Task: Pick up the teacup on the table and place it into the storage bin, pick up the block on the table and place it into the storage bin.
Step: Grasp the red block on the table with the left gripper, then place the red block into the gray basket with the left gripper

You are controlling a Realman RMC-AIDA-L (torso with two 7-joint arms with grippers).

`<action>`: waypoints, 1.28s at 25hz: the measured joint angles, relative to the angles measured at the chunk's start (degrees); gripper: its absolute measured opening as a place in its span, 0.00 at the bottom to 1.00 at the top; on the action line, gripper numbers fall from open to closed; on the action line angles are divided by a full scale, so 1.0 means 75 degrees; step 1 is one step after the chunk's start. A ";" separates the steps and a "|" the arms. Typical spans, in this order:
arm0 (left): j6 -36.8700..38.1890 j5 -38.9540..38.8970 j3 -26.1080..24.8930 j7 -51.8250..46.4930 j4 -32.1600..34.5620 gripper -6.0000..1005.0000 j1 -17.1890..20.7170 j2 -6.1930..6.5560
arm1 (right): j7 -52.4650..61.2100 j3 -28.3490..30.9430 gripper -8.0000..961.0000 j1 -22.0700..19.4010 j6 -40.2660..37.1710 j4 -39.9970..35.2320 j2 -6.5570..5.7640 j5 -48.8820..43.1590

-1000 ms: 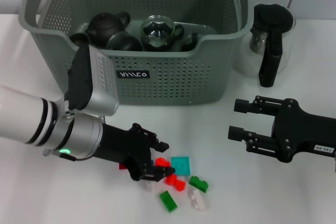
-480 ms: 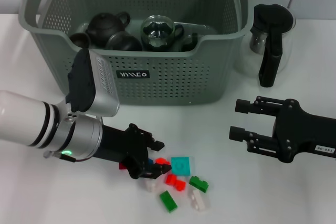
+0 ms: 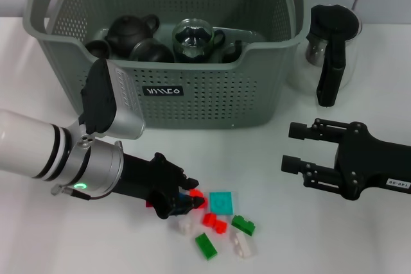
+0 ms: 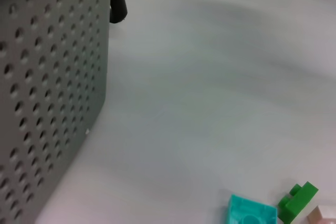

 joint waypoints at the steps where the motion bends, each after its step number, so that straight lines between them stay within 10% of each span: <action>1: 0.0001 0.0016 0.0001 -0.0009 0.0000 0.44 -0.0001 0.0000 | 0.0000 -0.0003 0.67 -0.0003 -0.0001 0.0000 0.0000 0.0000; 12: 0.0657 0.0066 -0.0183 -0.0086 -0.0279 0.20 -0.0039 0.0008 | 0.0000 -0.0004 0.67 -0.0005 -0.0019 0.0009 -0.0002 0.0000; 23: 0.5231 -0.1243 -0.3880 -0.0190 -0.1903 0.23 -0.1161 0.0519 | 0.0000 -0.0028 0.67 0.0051 -0.0031 0.0012 -0.0013 0.0000; 32: 0.1592 -0.0899 -0.3294 -0.2884 -0.2425 0.25 -0.2320 0.0561 | 0.0001 -0.0052 0.67 0.0075 -0.0030 0.0012 0.0018 0.0000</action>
